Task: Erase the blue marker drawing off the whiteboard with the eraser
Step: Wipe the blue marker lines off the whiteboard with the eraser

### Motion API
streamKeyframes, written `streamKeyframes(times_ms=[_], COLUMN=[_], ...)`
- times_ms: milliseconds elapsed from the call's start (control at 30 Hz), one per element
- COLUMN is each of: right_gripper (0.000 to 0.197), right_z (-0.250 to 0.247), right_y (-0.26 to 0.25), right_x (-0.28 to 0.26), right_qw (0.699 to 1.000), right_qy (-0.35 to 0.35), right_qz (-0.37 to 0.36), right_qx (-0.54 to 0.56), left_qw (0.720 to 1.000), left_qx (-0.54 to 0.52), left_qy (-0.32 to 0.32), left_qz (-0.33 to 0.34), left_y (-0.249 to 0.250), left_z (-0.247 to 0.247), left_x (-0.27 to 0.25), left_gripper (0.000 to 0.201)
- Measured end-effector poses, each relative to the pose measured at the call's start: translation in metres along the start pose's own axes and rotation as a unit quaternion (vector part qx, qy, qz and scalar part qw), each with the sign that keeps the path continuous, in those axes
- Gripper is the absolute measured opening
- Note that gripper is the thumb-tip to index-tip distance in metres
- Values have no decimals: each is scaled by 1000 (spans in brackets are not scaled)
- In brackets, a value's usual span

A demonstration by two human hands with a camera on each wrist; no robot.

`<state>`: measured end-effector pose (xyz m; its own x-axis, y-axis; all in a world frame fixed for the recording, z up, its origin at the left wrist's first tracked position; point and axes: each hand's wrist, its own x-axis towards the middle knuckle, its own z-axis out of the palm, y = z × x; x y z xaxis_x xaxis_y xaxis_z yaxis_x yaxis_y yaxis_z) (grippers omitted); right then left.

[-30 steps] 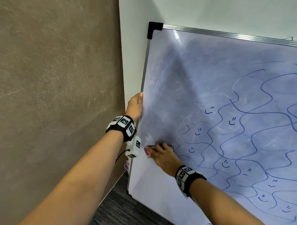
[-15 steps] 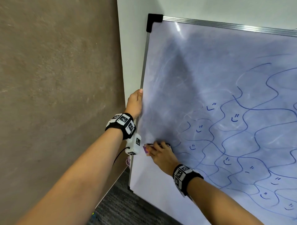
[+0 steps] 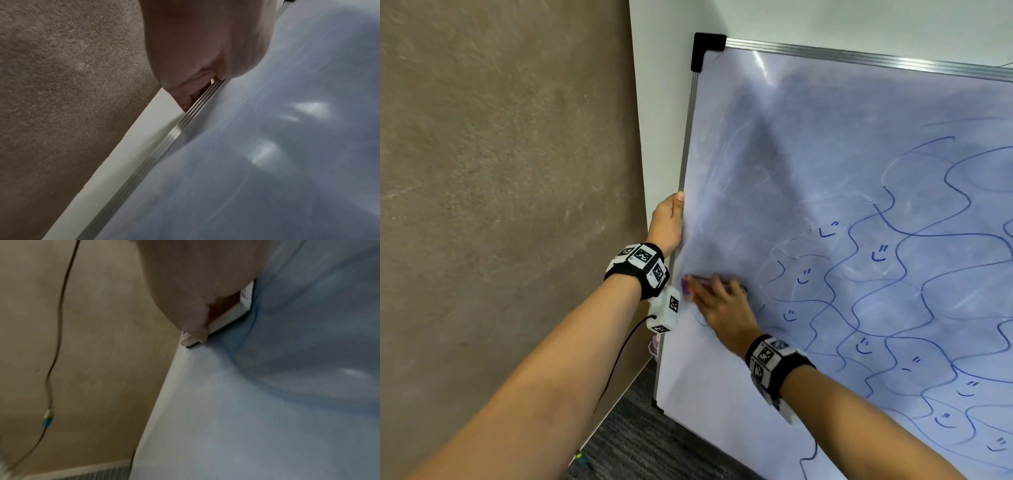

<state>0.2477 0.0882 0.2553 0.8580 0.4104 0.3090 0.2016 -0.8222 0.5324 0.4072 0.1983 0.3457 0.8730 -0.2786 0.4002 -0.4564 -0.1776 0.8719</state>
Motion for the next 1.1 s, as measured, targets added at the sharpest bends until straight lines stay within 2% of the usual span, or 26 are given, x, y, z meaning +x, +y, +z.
streamKeyframes(times_ms=[100, 167, 267, 400, 467, 600, 667, 767, 867, 933, 1000, 1067, 1100], right_gripper=[54, 52, 48, 51, 51, 55, 62, 68, 70, 63, 55, 53, 55], right_z=[23, 27, 18, 13, 15, 27, 25, 15, 12, 17, 24, 26, 24], right_y=[-26, -30, -23, -17, -22, -32, -26, -17, -15, -19, -21, -18, -15], right_x=[-32, -39, -27, -22, -34, -62, -53, -26, -21, -39, -67, -89, -92], right_qw=[984, 973, 978, 987, 983, 957, 968, 989, 993, 991, 982, 971, 972], right_qy=[-155, -199, -176, -148, -169, -243, -214, -139, -118, -131, -173, -213, -209], right_qz=[-81, -105, -105, -57, -70, -146, -122, -44, -11, -31, -77, -110, -107], right_qx=[-31, -53, -50, -26, -21, -54, -45, -13, -9, 0, 11, 7, 3], left_qw=[1000, 1000, 1000, 1000, 1000, 1000, 1000, 1000, 1000, 1000, 1000, 1000, 1000], left_qx=[4, 4, 3, 8, 8, -1, -1, 3, 6, 5, -2, 6, 8], left_qy=[-5, -2, 7, 7, 7, 2, 7, 16, 11, 12, 11, 18, 24], left_qz=[-13, -16, -10, -10, -12, -15, -14, -6, -6, -8, -14, -13, -10], left_y=[0, 1, 1, 1, 1, 2, 1, 1, 4, 4, 3, 1, 1], left_z=[0, 0, 1, 0, -1, 1, 2, 3, 2, 1, 3, 5, 6], left_x=[1, 1, -1, -1, -1, 0, -1, -1, -2, -2, -2, -1, -1], left_gripper=[49, 51, 54, 53, 58, 47, 46, 44, 42, 45, 47, 47, 47])
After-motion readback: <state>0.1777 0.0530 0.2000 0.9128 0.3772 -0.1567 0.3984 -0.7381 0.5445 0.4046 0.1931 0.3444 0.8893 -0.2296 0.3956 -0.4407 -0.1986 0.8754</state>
